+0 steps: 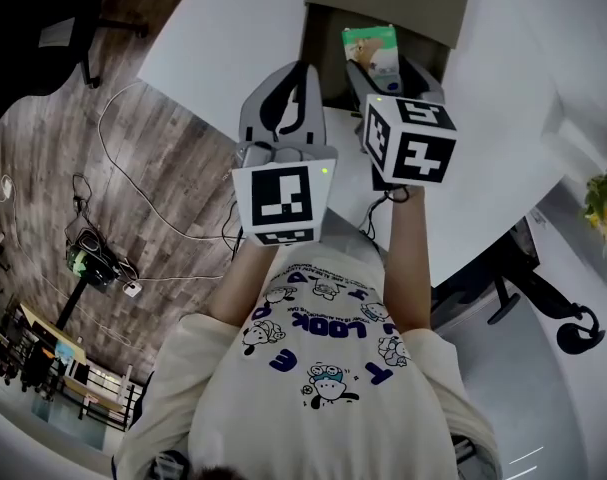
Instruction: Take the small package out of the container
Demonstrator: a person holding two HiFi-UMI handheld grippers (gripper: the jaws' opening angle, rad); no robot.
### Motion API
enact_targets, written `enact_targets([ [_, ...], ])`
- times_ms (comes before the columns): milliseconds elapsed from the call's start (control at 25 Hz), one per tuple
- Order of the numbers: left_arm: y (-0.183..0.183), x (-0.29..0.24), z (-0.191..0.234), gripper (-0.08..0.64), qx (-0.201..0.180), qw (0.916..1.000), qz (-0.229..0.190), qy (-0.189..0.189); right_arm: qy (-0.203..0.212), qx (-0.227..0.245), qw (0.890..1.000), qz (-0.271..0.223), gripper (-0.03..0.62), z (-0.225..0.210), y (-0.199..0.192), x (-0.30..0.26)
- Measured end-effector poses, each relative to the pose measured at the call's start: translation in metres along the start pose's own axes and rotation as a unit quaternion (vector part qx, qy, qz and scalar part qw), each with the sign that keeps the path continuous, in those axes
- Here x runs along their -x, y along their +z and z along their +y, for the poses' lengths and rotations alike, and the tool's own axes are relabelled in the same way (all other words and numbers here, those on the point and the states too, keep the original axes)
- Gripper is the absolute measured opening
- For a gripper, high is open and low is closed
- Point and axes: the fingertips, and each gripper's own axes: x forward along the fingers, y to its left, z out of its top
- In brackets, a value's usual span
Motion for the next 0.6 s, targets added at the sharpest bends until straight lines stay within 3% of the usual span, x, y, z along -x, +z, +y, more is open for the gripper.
enact_targets([
  [600, 0.055, 0.026, -0.021, 0.018, -0.028, 0.9978, -0.052, -0.029, -0.044, 0.008, 0.989, -0.143, 0.295, 0.010, 0.052, 0.083],
])
